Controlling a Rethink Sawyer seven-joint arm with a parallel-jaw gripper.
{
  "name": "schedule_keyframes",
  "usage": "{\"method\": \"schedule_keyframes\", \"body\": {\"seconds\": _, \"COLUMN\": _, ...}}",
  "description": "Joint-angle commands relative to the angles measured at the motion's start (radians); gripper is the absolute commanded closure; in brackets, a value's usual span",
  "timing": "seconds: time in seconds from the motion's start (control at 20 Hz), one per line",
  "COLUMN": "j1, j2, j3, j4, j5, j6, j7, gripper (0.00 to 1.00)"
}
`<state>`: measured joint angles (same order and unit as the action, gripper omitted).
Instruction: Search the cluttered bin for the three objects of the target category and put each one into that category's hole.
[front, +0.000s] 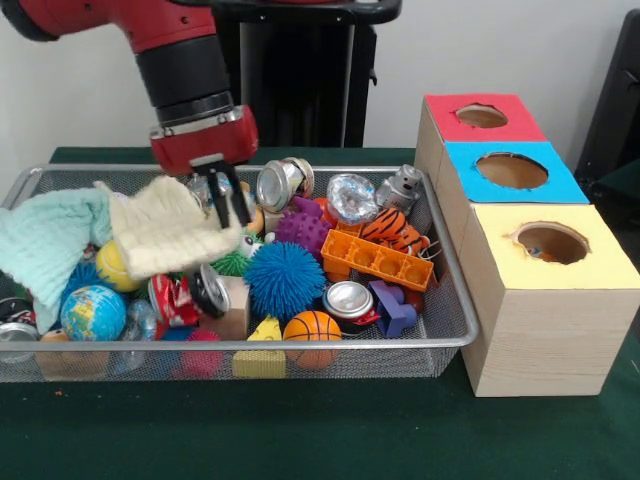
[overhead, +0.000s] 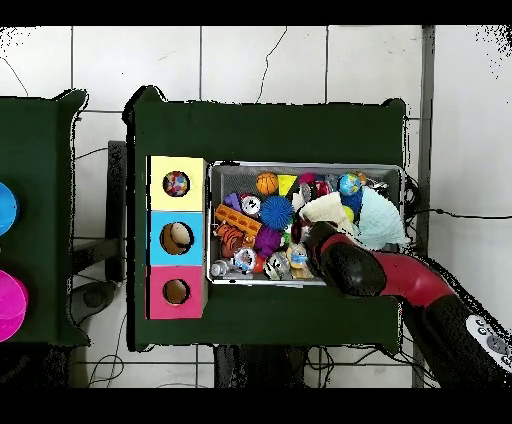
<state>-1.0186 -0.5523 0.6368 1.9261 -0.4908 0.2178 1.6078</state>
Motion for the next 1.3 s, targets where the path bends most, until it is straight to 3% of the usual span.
{"method": "schedule_keyframes", "body": {"seconds": 0.05, "j1": 0.03, "j2": 0.052, "j3": 0.127, "j4": 0.059, "j5": 0.09, "j6": 0.123, "j7": 0.062, "gripper": 1.0}}
{"method": "schedule_keyframes", "body": {"seconds": 0.3, "j1": 0.072, "j2": 0.036, "j3": 0.114, "j4": 0.057, "j5": 0.131, "j6": 0.125, "j7": 0.085, "gripper": 1.0}}
{"method": "schedule_keyframes", "body": {"seconds": 0.75, "j1": 0.09, "j2": -0.104, "j3": 0.062, "j4": 0.056, "j5": 0.175, "j6": 0.205, "j7": 0.062, "gripper": 1.0}}
{"method": "schedule_keyframes", "body": {"seconds": 0.85, "j1": 0.093, "j2": -0.158, "j3": 0.034, "j4": 0.039, "j5": 0.18, "j6": 0.267, "j7": 0.038, "gripper": 1.0}}
{"method": "schedule_keyframes", "body": {"seconds": 1.1, "j1": 0.135, "j2": -0.321, "j3": -0.082, "j4": -0.053, "j5": 0.137, "j6": 0.428, "j7": -0.001, "gripper": 1.0}}
{"method": "schedule_keyframes", "body": {"seconds": 1.3, "j1": 0.158, "j2": -0.362, "j3": -0.147, "j4": -0.12, "j5": 0.064, "j6": 0.475, "j7": 0.001, "gripper": 1.0}}
